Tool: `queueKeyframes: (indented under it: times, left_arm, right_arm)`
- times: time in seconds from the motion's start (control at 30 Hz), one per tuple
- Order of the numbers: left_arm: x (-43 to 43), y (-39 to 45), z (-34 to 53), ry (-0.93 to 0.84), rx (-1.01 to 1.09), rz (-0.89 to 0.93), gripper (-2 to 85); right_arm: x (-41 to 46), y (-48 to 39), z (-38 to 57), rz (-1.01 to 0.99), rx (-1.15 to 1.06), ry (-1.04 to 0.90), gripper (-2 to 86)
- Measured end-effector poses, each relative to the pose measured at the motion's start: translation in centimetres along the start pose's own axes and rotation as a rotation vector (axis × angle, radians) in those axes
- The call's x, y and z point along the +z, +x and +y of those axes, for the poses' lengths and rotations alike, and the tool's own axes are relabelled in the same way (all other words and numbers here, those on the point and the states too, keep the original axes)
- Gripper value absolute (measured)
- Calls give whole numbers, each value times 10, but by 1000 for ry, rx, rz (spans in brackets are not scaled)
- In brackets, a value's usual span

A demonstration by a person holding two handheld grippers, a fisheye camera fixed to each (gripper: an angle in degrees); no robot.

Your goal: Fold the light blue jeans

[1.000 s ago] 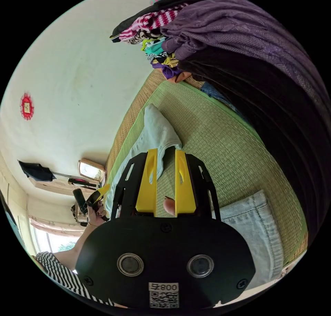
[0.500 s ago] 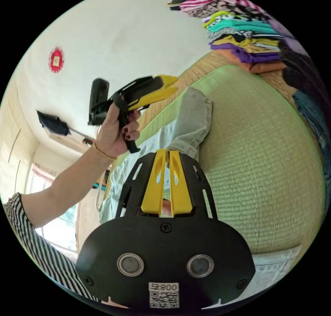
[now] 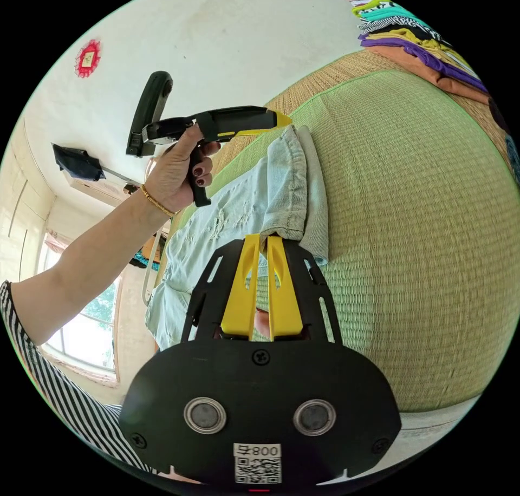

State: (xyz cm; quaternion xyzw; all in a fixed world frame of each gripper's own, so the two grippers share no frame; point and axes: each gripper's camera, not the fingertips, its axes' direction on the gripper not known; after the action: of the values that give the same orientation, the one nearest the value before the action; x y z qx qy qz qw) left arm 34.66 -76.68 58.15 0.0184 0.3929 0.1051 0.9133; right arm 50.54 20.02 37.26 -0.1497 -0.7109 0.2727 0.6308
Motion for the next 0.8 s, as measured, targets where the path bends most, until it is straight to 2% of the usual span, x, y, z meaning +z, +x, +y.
queueKeyframes:
  times: [0.1, 0.23, 0.4, 0.5, 0.63, 0.73, 0.8]
  left_arm:
    - [37, -7, -1, -80, -20, 78, 99]
    - [62, 4, -6, -80, 5, 93, 52]
    - [56, 24, -4, 14, 71, 95, 29]
    - [39, 36, -6, 139, 102, 164, 27]
    - [25, 71, -32, 282, 195, 271, 29]
    - [44, 103, -66, 281, 225, 238, 41]
    - [67, 116, -83, 200, 218, 189, 57]
  right_arm:
    - [-1, -5, 1, 8, 3, -5, 18]
    - [-5, -13, 3, 27, 2, -13, 14]
    - [-25, -27, 8, 66, -20, 18, 10]
    - [-64, -40, 14, 85, -48, 119, 9]
    - [-138, -54, 19, 212, -70, 297, 10]
    - [-155, -45, 4, 297, -51, 278, 12]
    - [-148, -32, -5, 362, -1, 213, 16]
